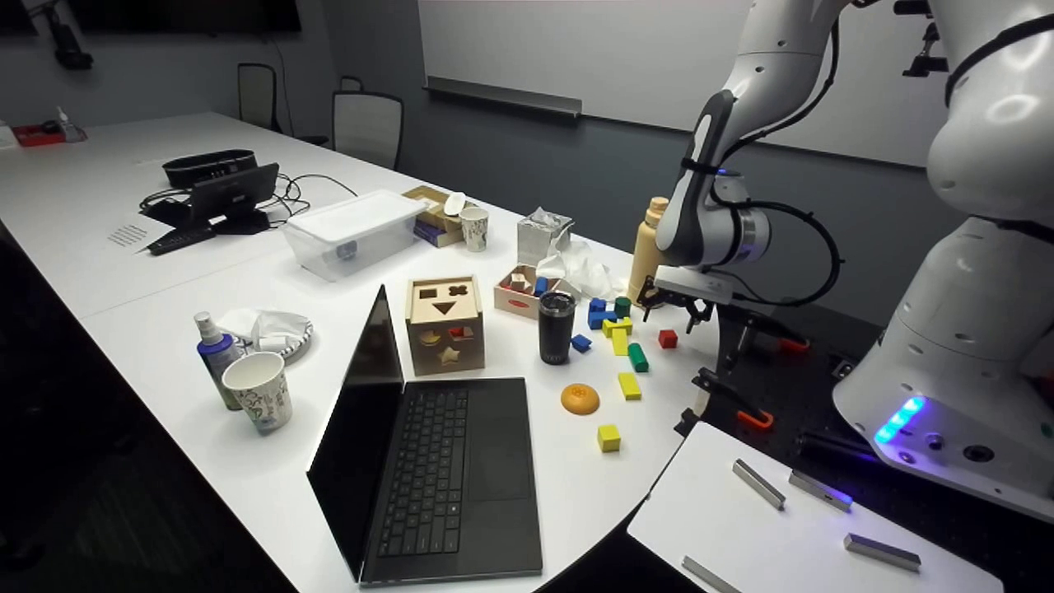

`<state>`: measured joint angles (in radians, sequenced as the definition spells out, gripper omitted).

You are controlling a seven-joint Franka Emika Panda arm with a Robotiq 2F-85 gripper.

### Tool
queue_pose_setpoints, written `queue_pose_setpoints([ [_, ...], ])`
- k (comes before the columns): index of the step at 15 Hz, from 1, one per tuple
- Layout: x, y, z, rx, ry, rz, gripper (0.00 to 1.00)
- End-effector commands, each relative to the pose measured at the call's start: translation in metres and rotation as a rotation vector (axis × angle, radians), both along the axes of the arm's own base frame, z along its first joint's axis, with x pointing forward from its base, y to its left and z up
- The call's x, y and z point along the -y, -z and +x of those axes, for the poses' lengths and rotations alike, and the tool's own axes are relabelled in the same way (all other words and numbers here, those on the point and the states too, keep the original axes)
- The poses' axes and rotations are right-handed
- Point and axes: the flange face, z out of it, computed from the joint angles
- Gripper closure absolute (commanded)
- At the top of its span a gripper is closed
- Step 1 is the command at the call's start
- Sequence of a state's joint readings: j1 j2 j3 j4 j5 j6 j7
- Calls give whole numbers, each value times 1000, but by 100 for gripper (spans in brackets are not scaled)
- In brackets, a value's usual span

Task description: Put the orange block in the wooden toy box.

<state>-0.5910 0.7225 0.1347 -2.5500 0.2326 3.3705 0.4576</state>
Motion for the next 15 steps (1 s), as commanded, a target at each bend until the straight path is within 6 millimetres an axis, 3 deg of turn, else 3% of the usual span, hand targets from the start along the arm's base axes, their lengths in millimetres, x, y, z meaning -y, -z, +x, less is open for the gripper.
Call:
queue_pose_setpoints([
  [1,-2,10,4,-9,-11,26,0],
  [5,-4,17,3,-22,-15,37,0],
  [7,-4,19,2,-27,-18,39,26],
  [15,-5,19,2,-39,-36,30,88],
])
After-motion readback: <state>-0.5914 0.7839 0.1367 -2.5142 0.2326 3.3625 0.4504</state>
